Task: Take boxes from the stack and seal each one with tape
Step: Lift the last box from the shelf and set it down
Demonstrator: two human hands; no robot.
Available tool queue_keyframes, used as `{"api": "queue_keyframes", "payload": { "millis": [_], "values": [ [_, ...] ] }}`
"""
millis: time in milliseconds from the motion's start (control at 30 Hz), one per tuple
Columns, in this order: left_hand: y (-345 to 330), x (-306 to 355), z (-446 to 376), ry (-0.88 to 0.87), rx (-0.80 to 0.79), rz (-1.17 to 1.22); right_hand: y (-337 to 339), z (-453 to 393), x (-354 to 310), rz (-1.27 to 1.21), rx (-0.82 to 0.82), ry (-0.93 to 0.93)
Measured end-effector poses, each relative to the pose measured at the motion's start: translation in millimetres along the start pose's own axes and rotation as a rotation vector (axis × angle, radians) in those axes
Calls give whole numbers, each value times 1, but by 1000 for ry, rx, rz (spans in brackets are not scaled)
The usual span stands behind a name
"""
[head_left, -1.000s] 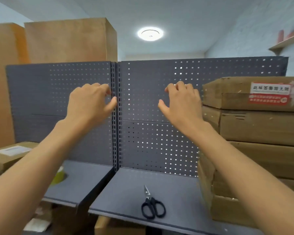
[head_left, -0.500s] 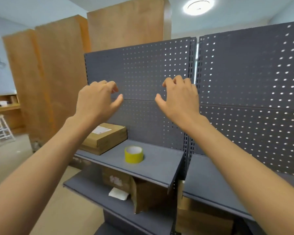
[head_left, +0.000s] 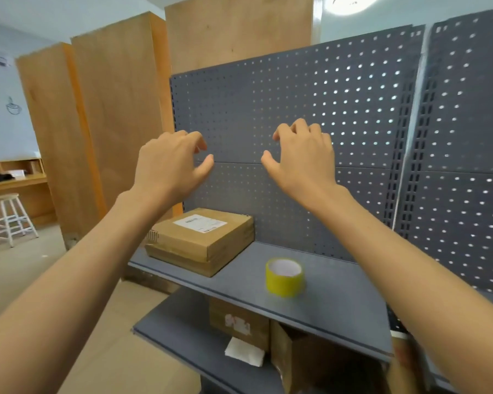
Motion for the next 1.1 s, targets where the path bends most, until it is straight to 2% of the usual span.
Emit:
{"api": "queue_keyframes", "payload": {
  "millis": [367, 567, 900, 1100],
  "values": [
    [-63, -124, -70, -74, -15, -48, -96, -113, -66, -11, 22, -57],
    [-108, -188, -101, -108, -18, 15, -139, -149, -105, 68, 44, -65],
    [-167, -265, -136, -271, -83, 230, -193, -172, -167, 215, 8, -277],
    [-200, -279, -124, -267, -209, 322, -209, -147, -183, 252, -79, -399]
  ]
}}
Point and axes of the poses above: each hand's wrist, its own z-axis away from the middle knuckle, its own y-axis out of the back of the hand, x = y × z, the point moved 1 cm from there along -z, towards the middle knuckle, and after that the axes turned 14 degrees about y, right-handed, at the moved point
